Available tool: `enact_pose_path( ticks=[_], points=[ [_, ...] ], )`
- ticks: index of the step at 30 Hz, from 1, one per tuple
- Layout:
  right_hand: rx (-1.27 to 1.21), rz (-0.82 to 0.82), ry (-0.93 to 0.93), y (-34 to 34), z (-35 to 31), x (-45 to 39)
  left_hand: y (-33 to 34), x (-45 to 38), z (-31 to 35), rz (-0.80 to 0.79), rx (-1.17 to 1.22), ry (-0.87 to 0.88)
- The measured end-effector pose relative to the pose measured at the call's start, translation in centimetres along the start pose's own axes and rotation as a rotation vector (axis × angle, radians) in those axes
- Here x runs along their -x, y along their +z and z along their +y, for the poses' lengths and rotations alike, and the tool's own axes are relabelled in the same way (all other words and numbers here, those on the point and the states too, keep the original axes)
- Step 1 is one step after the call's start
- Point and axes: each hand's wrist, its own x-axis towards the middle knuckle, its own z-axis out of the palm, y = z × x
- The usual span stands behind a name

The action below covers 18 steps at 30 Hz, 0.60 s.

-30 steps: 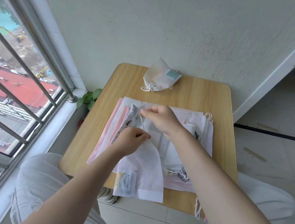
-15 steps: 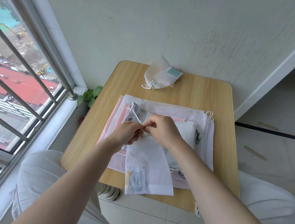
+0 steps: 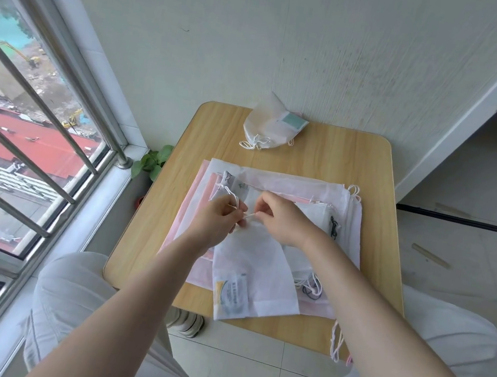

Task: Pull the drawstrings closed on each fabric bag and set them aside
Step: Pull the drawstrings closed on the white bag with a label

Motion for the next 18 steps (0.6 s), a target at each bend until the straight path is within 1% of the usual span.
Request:
enact_pose_path(
  ticks=[2, 4, 8, 11, 15, 18],
  points=[
    [-0.152, 0.011, -0.015, 0.2, -0.3, 0.1, -0.1, -0.1, 0.0, -0.009, -0.056, 0.032],
    [-0.198, -0.004, -0.028, 0.3, -0.7, 0.1, 0.0, 0.0, 0.1, -0.023, -0.096, 0.065],
    [-0.111, 0.032, -0.037, 0.6, -1.0, 0.0, 0.0, 0.1, 0.4, -0.013, -0.144, 0.108],
    [-0.040, 0.039, -0.058, 0.7, -1.2, 0.1, 0.1, 0.2, 0.5, 0.003, -0.127, 0.096],
    [0.045, 0.105, -0.071, 0.8, -1.4, 0.2, 0.0, 0.1, 0.5, 0.007, -0.121, 0.077],
    [0.050, 0.158, -0.076, 0.9, -1.4, 0.4, -0.3, 0.0, 0.8, 0.063, -0.133, 0.065]
  ],
)
